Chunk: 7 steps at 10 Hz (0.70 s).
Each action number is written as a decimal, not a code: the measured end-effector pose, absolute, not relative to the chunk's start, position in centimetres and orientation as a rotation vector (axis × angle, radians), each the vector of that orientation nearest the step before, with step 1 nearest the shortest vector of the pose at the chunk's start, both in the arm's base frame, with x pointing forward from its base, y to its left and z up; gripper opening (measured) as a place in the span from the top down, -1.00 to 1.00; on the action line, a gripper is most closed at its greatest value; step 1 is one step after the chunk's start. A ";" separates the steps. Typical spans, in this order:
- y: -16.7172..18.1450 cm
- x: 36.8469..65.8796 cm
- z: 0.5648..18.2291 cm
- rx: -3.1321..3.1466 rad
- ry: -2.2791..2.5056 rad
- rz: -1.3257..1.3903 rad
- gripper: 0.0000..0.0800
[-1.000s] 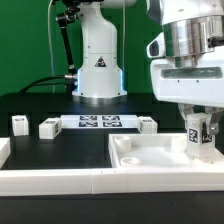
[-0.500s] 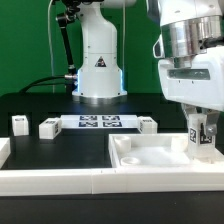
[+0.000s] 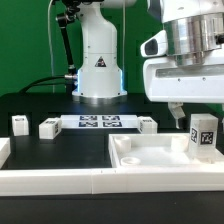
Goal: Assemble square table
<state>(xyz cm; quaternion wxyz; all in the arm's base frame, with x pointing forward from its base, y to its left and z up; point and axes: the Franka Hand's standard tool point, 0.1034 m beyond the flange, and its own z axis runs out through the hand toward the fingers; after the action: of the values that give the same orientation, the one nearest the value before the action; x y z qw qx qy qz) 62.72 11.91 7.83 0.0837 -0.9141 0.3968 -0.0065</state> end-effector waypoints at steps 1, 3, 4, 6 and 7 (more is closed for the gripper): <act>12.0 62.9 8.0 -2.810 1.017 -0.018 -0.62; 11.8 62.8 8.0 -2.893 0.802 -0.039 -0.62; 11.7 62.8 8.0 -2.945 0.648 -0.053 -0.62; 11.6 62.7 7.9 -3.030 0.358 -0.070 -0.62; 11.8 62.6 7.9 -3.051 0.293 -0.073 -0.62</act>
Offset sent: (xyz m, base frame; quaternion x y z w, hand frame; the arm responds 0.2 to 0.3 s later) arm -0.0065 -0.0111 0.0006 -0.0257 0.0194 -0.2374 0.9709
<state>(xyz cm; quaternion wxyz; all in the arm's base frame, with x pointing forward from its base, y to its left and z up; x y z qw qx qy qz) 62.61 11.77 7.90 0.0380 -0.9944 0.0954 -0.0236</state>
